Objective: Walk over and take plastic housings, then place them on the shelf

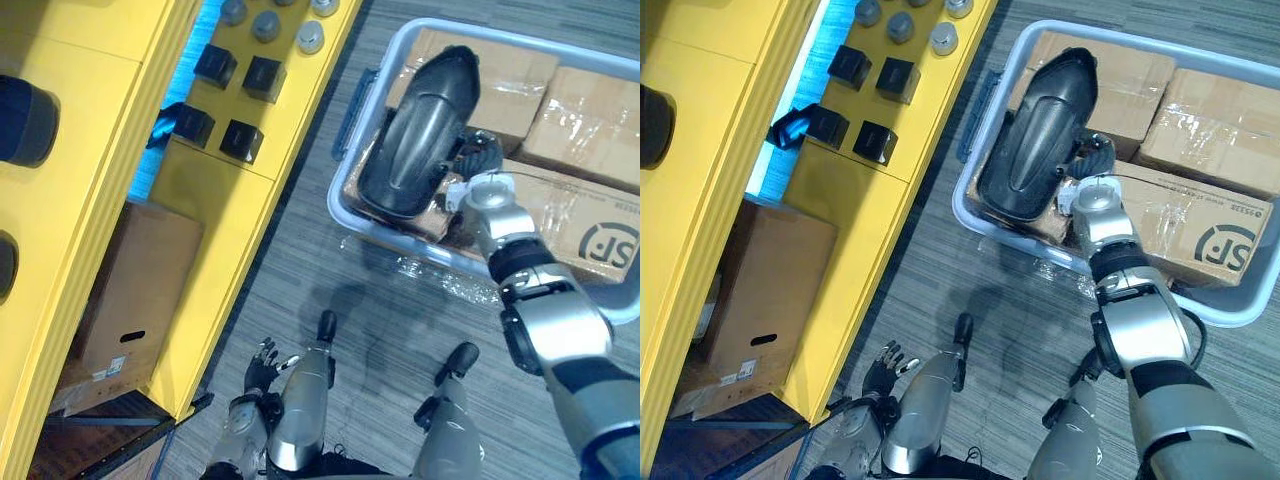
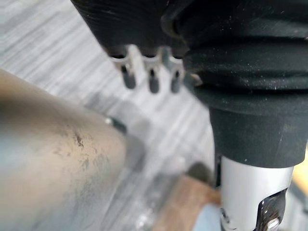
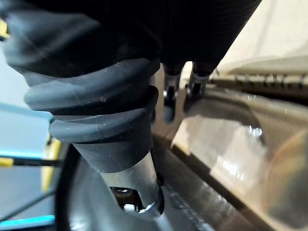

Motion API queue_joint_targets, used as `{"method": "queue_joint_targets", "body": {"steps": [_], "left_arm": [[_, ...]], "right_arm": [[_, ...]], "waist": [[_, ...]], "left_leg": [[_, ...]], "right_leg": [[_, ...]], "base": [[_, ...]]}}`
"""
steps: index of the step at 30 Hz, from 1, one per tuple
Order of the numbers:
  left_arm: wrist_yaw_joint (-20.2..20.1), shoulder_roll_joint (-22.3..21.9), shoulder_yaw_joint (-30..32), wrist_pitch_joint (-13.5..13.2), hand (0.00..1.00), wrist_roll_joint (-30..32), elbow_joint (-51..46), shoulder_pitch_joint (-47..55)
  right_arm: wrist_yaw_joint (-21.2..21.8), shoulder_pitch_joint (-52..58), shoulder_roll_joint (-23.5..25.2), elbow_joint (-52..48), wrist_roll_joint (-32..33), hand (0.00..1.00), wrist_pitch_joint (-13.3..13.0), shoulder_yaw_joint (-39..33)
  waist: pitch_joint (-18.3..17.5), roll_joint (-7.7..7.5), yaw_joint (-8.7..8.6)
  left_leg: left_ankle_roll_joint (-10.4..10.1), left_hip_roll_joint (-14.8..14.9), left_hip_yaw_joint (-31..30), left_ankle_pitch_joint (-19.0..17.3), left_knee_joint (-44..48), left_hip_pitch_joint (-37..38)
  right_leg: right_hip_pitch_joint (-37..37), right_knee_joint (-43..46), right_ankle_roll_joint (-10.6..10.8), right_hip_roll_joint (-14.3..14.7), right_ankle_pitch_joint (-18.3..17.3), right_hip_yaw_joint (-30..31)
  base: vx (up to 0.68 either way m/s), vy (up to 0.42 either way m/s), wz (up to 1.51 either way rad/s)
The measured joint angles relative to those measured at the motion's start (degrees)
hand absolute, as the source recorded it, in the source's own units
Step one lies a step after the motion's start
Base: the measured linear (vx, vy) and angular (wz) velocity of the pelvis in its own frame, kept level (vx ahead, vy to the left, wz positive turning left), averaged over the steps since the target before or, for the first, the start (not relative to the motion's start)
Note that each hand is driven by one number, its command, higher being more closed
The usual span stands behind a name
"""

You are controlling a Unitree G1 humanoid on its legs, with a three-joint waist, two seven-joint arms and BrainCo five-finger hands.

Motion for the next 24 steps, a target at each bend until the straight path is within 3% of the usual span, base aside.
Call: {"method": "queue_joint_targets", "body": {"steps": [7,13,16,20,23,24], "left_arm": [[0.2,0.0,-2.1,0.0,0.0,-1.2,0.7,-0.2],[0.2,0.2,-3.2,-1.7,0.0,-1.7,1.0,-0.1],[0.2,0.3,-4.3,-2.4,0.0,-1.7,0.9,-0.1],[1.0,1.2,-5.5,-4.1,0.0,-2.1,-0.6,0.5],[5.4,1.2,-5.9,-4.5,0.0,-1.9,-3.0,1.1],[10.4,0.9,-6.1,-4.5,0.0,-0.2,-5.4,1.2]], "right_arm": [[-2.0,-1.4,-1.9,2.0,-4.5,1.0,4.6,1.5],[-6.0,-2.1,-2.2,3.1,-7.9,1.0,6.0,3.0],[-7.1,-2.0,-2.1,4.5,-8.5,1.0,4.8,2.9],[-8.0,-0.9,-2.2,4.8,-11.6,1.0,0.2,2.9],[-8.9,-0.2,-2.2,4.5,-13.7,1.0,-2.3,2.9],[-9.5,0.5,-2.4,3.9,-14.9,1.0,-3.5,2.3]], "waist": [[-1.0,1.5,0.81],[-1.2,1.69,1.33],[-1.2,1.69,1.32],[-1.2,1.69,0.76],[-1.2,1.69,-0.31],[-1.2,1.69,-0.82]], "left_leg": [[0.1,-0.5,-1.1,0.2,0.0,-0.4],[0.2,-0.5,-1.2,0.2,0.0,-0.1],[0.2,-0.5,-1.1,0.2,0.0,0.5],[0.2,-0.5,-1.0,0.3,-0.1,0.6],[0.3,-0.5,-1.0,0.5,-0.1,0.8],[0.3,-0.5,-0.7,0.6,-0.3,1.2]], "right_leg": [[0.2,1.0,-0.1,-0.5,-0.8,-1.7],[0.3,1.3,-0.2,-0.6,-0.8,-1.8],[0.7,1.7,-0.3,-0.7,-0.9,-1.8],[0.7,1.8,-0.3,-0.7,-1.0,-1.8],[0.8,1.9,-0.3,-0.8,-0.9,-1.8],[0.9,1.9,-0.3,-0.8,-0.9,-1.6]], "base": [[0.0,0.007,0.09],[0.0,0.0,0.0],[0.0,0.0,0.0],[-0.03,0.0,-0.01],[-0.01,0.0,-0.01],[-0.03,-0.002,-0.05]]}}
